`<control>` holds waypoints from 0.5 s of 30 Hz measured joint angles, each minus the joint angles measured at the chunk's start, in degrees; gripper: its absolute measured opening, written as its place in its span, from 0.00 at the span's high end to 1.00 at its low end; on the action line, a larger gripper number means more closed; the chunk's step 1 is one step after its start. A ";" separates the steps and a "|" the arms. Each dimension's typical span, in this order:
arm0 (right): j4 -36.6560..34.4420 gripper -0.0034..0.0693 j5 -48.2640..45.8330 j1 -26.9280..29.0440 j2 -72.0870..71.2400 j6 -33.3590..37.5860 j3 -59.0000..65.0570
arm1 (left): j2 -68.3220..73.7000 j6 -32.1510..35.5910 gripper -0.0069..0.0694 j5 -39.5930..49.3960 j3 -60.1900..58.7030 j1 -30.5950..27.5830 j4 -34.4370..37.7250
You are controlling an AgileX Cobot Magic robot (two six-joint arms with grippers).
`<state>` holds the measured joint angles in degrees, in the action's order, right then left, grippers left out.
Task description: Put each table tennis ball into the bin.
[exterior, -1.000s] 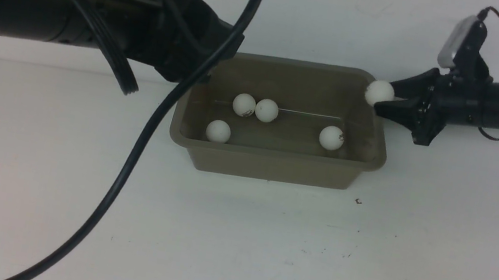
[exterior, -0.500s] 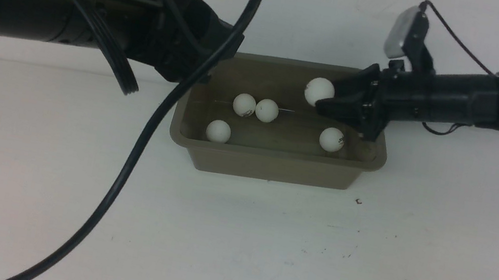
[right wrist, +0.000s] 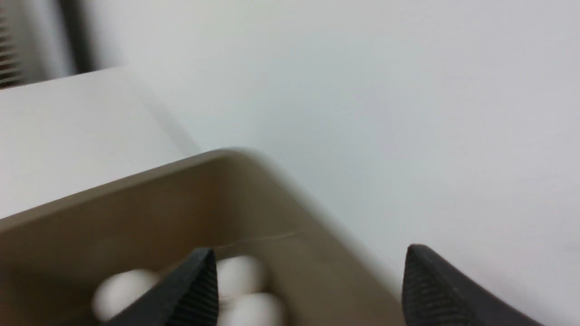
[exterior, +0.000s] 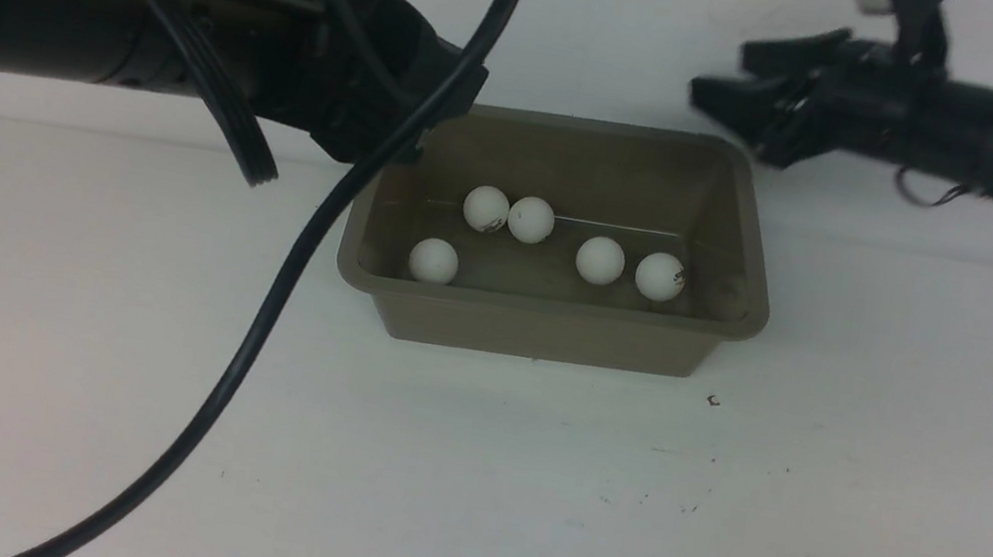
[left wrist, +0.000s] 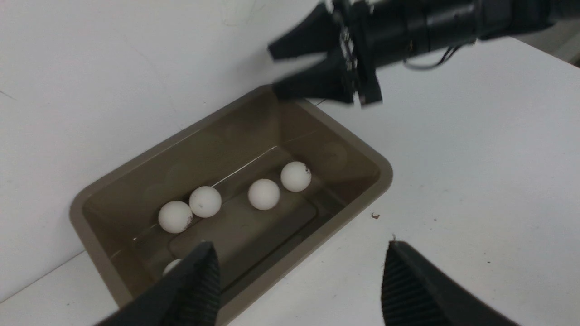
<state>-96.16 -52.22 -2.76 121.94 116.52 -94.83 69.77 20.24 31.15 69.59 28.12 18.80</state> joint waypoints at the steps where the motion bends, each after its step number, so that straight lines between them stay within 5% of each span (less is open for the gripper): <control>1: -0.15 0.27 1.89 1.00 -1.28 0.05 0.04 | 0.00 0.00 0.34 -0.14 0.00 0.00 0.34; 15: 3.36 0.27 16.30 3.98 -23.17 -4.43 0.36 | 0.00 0.17 0.34 -2.80 0.00 0.00 1.32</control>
<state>-92.79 -35.92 1.22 98.77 112.09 -94.47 69.77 20.40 28.35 69.59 28.12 20.11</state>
